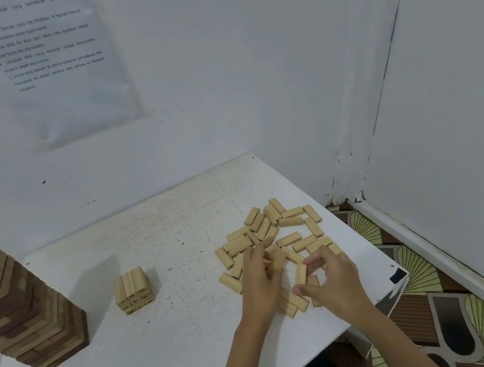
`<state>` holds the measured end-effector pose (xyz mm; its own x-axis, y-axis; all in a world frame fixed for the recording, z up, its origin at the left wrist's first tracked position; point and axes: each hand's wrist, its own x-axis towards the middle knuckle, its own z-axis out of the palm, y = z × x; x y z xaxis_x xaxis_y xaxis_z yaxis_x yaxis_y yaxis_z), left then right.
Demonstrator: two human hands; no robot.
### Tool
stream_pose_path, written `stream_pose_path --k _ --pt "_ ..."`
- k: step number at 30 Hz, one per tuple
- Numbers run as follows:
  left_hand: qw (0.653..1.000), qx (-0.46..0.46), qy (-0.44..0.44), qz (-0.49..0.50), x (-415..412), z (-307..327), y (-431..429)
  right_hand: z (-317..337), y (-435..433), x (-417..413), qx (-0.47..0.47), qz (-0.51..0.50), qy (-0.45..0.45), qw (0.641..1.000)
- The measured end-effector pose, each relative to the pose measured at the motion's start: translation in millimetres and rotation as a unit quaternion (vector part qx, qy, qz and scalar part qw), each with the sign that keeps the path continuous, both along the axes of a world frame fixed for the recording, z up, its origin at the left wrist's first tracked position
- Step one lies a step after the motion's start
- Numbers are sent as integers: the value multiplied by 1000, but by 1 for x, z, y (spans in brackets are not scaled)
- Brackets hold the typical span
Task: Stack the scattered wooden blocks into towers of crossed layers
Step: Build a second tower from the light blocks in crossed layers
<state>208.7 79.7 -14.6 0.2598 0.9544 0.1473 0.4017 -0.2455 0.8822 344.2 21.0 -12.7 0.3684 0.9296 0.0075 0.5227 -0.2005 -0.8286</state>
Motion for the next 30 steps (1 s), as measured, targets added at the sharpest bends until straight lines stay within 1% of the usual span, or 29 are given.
stream_pose_path --k 3,7,9,12,15,17,20,21,24,26,28,30 --pt "999 -33 -27 -2 0 0 0 4 -1 0 16 -24 115 993" --pt "987 -120 -111 -5 5 10 1 10 4 11 44 -54 212 975" --pt "979 -158 -132 -2 9 11 5 16 8 18 41 -66 264 961" --pt "980 -169 -104 -2 17 10 9 21 18 29 19 -65 320 945" --pt "985 -153 -85 -2 23 9 13 25 32 36 -10 -66 338 939" --pt "987 -136 -82 6 24 9 16 25 43 38 -35 -55 308 949" --pt "992 -97 -76 4 23 10 22 20 56 41 -74 3 255 964" --pt "994 -87 -74 2 22 10 24 18 60 41 -79 21 219 972" --pt "994 -81 -78 18 20 8 30 14 71 37 -51 60 59 995" --pt "992 -85 -85 34 19 7 34 12 78 34 -52 85 -51 994" --pt "991 -88 -93 46 18 6 35 9 84 31 -82 107 -150 979" --pt "988 -91 -107 58 17 5 35 7 86 29 -98 114 -199 968"
